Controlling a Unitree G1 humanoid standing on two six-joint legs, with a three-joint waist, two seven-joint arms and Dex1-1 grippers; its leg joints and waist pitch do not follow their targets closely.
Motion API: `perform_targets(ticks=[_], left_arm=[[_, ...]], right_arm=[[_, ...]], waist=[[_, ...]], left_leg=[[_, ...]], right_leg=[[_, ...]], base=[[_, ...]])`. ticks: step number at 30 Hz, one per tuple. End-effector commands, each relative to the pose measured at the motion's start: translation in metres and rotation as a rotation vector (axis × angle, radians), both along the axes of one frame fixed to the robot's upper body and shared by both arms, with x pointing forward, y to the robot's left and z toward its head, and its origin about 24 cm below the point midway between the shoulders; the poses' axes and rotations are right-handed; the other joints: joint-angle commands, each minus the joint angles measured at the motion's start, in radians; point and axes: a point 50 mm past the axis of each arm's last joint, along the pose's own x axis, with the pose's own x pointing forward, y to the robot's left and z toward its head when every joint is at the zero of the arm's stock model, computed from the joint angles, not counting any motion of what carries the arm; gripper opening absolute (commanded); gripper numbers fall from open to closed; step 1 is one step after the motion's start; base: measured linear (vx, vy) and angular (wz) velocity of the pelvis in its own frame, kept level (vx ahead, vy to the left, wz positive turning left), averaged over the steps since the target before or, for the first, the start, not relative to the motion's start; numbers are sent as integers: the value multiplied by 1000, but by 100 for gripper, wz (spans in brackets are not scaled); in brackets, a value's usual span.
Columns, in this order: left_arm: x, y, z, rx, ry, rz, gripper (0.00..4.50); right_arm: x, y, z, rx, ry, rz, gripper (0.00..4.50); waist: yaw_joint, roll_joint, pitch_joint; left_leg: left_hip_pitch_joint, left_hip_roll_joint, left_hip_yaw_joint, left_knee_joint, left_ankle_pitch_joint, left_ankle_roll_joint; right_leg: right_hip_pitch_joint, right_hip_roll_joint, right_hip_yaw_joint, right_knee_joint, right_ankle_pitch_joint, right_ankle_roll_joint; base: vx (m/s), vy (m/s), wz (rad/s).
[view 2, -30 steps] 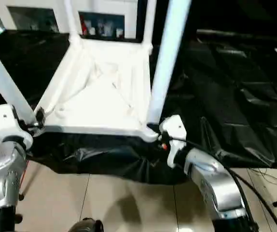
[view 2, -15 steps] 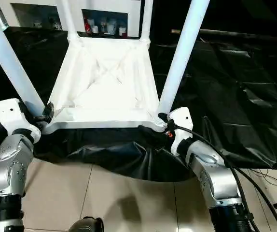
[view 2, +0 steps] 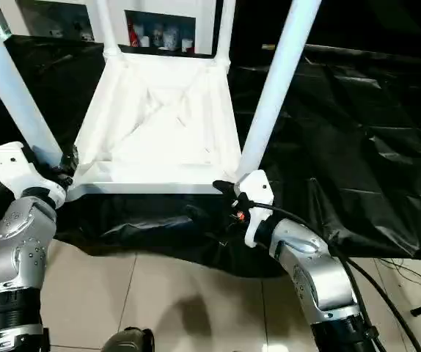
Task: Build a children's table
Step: Flip table
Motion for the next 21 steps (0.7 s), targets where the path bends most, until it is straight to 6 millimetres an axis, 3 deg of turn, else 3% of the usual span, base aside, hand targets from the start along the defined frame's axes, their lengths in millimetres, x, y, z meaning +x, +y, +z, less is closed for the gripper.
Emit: perform_targets(ticks=[1,3,10,16,21], left_arm=[[-1,0,-3,-24,6,8,309],[-1,-2,-3,-35,4,1,282],[2,-14,1,-175,-23,-32,267],[9,-48,20,-421,-65,-103,267],[10,-69,30,-507,-75,-138,261]], right_arm=[[-2,5,-1,16,21,39,450],[-2,7,-1,24,28,50,450],[-2,10,-3,25,41,55,450],[3,8,-9,-11,67,-15,450],[15,5,-9,35,84,-143,450]], waist=[[2,3,-63],[2,-1,-61],[5,-8,-58],[13,-10,-55],[14,-11,-58]], left_leg=[[43,83,-39,-87,-177,38],[44,83,-38,-87,-174,37],[44,82,-36,-85,-152,44],[45,80,-27,-79,-136,53],[45,83,-27,-81,-125,50]], right_leg=[[12,-95,40,-67,107,-213],[10,-95,40,-67,110,-211],[10,-96,41,-66,114,-213],[7,-98,42,-68,106,-244],[8,-96,39,-64,120,-238]], base=[[0,0,0],[0,0,0],[0,0,0],[0,0,0],[0,0,0]])
